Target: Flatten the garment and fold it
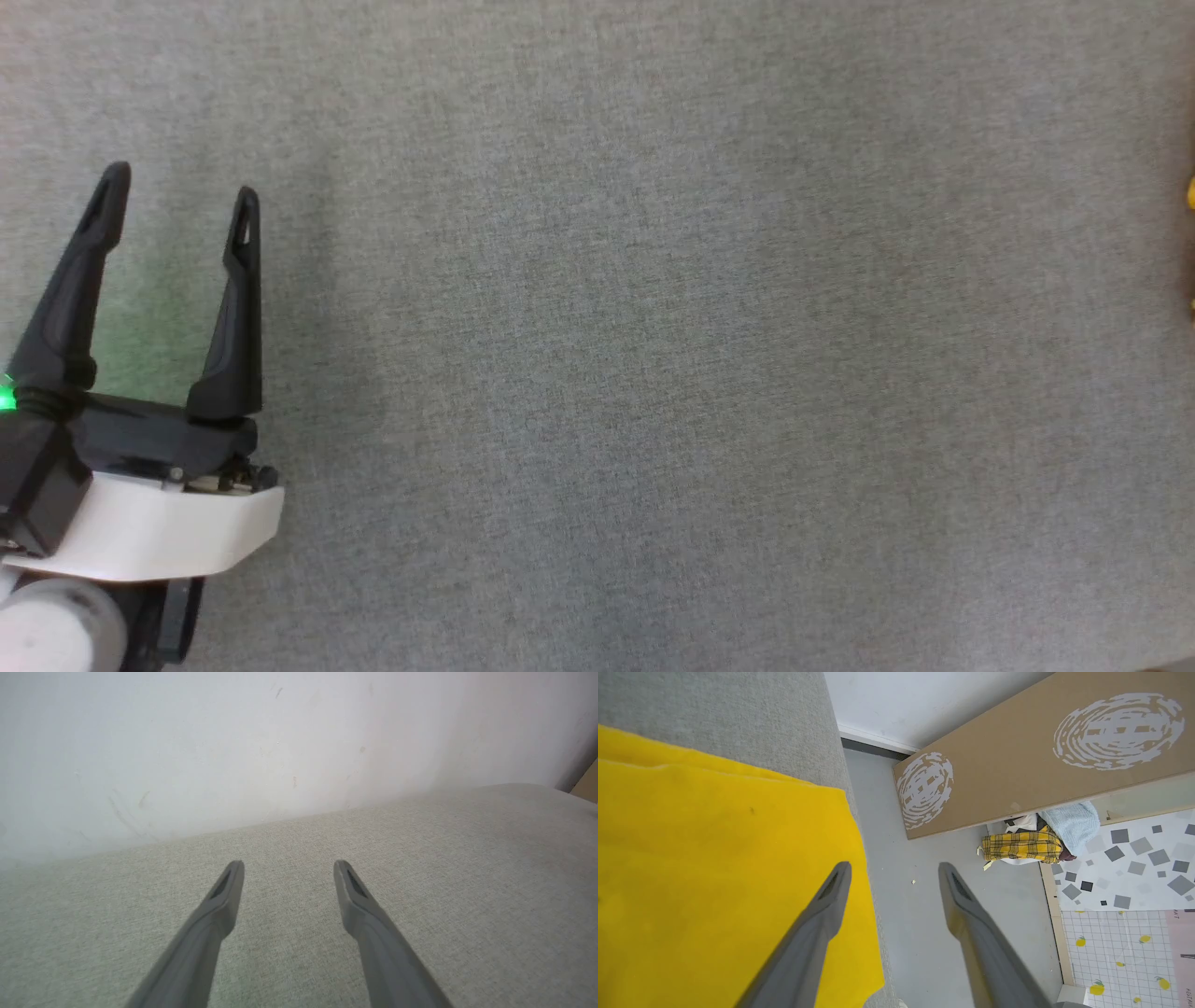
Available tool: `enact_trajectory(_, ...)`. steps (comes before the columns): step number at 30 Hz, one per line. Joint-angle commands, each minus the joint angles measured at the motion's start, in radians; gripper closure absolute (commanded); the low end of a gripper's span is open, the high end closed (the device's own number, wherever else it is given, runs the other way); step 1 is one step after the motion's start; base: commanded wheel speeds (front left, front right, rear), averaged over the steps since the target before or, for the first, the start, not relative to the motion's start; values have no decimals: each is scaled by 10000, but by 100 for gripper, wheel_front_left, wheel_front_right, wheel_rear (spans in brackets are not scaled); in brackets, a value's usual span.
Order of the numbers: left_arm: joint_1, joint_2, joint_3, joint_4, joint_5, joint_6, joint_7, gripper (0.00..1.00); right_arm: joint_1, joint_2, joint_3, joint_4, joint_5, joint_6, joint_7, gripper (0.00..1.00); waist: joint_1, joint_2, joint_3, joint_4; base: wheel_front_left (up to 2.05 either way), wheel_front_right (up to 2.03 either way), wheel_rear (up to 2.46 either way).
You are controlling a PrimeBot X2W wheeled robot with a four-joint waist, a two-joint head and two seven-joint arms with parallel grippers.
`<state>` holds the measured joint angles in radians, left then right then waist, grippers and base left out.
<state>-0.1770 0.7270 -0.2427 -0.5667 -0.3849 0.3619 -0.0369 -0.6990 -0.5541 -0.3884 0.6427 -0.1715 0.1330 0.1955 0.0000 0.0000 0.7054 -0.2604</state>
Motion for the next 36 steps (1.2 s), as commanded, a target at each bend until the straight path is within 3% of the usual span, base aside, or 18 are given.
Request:
enact_trajectory(1,-49,-123,-49,125,43,55,-171,0,-183,31,-46,207,-146,-23,-174,0,0,0,-335,61,0,0,0)
enact_trajectory(10,282,-807,-516,1013,-299,-88,-936,0,-98,-152,52,1027,-17,-23,-935,0,0,0,-1602,380,0,0,0)
enact_trajectory(17,675,-1453,-644,1776,-636,-42,-1640,0,122,188,428,636,616,-23,-1484,0,0,0,-2741,753,0,0,0)
enact_trajectory(27,1368,-2140,-770,2687,-959,-121,-2082,0,2010,1979,290,-2363,2525,-23,-2002,0,0,0,-4137,1336,0,0,0)
enact_trajectory(36,1647,-2719,-924,3424,-967,-415,-2216,0,4577,3719,1247,-5739,1993,-23,-2608,0,0,0,-5123,1697,0,0,0)
